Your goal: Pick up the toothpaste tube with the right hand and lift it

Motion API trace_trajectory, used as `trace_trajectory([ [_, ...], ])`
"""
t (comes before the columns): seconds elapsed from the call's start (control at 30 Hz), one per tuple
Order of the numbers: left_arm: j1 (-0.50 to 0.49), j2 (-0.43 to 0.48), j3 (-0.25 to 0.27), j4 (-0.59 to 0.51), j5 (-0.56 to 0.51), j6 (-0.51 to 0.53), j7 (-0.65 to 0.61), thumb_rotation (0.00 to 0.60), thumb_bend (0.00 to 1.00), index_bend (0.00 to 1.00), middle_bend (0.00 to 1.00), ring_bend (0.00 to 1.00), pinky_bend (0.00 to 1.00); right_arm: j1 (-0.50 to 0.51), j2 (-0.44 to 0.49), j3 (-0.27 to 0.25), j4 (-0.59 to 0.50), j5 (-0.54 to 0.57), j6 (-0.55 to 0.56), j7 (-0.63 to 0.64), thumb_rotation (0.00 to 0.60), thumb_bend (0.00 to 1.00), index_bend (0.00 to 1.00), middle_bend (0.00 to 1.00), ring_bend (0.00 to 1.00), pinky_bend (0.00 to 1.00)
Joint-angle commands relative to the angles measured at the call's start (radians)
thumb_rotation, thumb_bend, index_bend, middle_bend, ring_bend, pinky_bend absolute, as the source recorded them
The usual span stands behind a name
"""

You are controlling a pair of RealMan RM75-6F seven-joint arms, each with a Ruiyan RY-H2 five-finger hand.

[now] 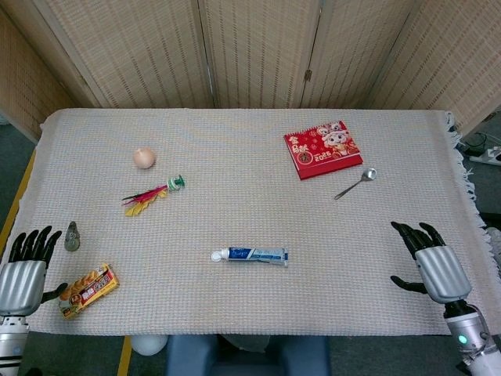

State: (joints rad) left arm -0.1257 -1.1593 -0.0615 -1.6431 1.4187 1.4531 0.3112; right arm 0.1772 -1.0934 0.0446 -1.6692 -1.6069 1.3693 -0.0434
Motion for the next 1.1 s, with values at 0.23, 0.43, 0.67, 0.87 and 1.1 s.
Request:
trace_trajectory([
  [0.23, -0.003, 0.012, 0.002, -0.012, 0.009, -0.002, -0.009, 0.600, 0.14, 0.14, 0.09, 0.07, 0.00, 0.149, -0.060, 0.047, -0.110, -0.003, -0.169, -0.114, 0.566, 0.17, 0.14, 0.22, 0.26, 0.15],
  [0.43, 0.001, 0.020, 0.010, -0.029, 0.029, 0.009, -0.007, 0.600, 0.14, 0.14, 0.09, 0.07, 0.00, 0.266, -0.154, 0.088, -0.128, 0.074, -0.320, -0.210, 0.568, 0.17, 0.18, 0.25, 0.29, 0.17],
  [0.67, 0.011, 0.027, 0.017, -0.042, 0.029, 0.018, -0.001, 0.600, 0.14, 0.14, 0.09, 0.07, 0.00, 0.377, -0.281, 0.129, -0.098, 0.198, -0.434, -0.328, 0.588, 0.17, 0.22, 0.27, 0.30, 0.20],
  [0.87, 0.012, 0.034, 0.020, -0.055, 0.027, 0.014, 0.008, 0.600, 0.14, 0.14, 0.09, 0.07, 0.00, 0.438, -0.369, 0.142, -0.056, 0.272, -0.463, -0.412, 0.588, 0.19, 0.26, 0.29, 0.32, 0.21],
  [1.1, 0.011, 0.036, 0.021, -0.061, 0.029, 0.012, 0.013, 0.600, 0.14, 0.14, 0.09, 0.08, 0.00, 0.501, -0.486, 0.143, 0.024, 0.378, -0.477, -0.518, 0.586, 0.21, 0.28, 0.30, 0.34, 0.23],
])
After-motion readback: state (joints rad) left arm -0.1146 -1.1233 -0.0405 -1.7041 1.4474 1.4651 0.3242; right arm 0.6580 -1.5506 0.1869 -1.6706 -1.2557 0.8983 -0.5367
